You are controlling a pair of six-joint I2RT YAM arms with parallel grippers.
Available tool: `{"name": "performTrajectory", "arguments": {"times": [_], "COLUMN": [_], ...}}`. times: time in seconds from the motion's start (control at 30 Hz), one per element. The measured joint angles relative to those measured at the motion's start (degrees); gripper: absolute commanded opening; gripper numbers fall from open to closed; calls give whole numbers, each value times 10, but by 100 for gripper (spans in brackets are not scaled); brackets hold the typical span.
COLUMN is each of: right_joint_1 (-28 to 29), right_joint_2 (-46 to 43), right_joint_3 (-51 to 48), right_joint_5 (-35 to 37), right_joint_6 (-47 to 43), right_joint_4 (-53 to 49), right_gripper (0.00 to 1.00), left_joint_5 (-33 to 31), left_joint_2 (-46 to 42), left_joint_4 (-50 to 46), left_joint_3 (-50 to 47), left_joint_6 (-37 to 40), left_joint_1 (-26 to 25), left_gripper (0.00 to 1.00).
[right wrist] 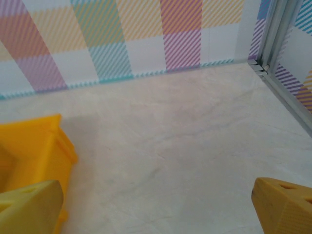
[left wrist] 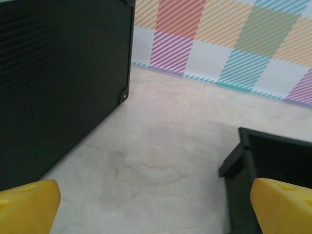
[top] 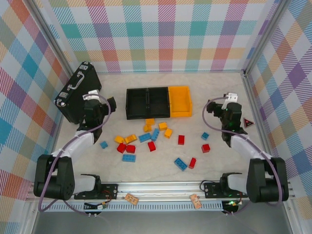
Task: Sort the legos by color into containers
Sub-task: Pick up the lego from the bottom-right of the table.
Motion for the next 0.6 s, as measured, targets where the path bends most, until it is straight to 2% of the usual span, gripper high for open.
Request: {"name": "performTrajectory", "arguments": {"times": [0.13, 0.23, 0.3, 0.43, 0.6], "right_joint_1": [0, 0, 0, 0, 6], "right_joint_2": [-56, -86, -95, -81, -15], "right_joint_3": [52, 70, 86, 143, 195], "right_joint_5": [-21, -63, -93, -124, -113], "right_joint_6": [106, 150, 169, 189, 200], "right_joint_4": [-143, -222, -284, -421, -567], "right_gripper": [100, 87, 78, 72, 70], "left_joint_5": [21, 66, 110, 189, 261], "left_joint_2": [-43, -63, -66, -65, -66], "left_joint_4": [-73, -112, -148, -222, -294], "left_joint_3": [3, 4, 10, 32, 38], "left_joint_6": [-98, -139, -160, -178, -180], "left_joint_1": [0, 0, 0, -5, -46], "left_gripper": [99, 100, 90, 78, 76]}}
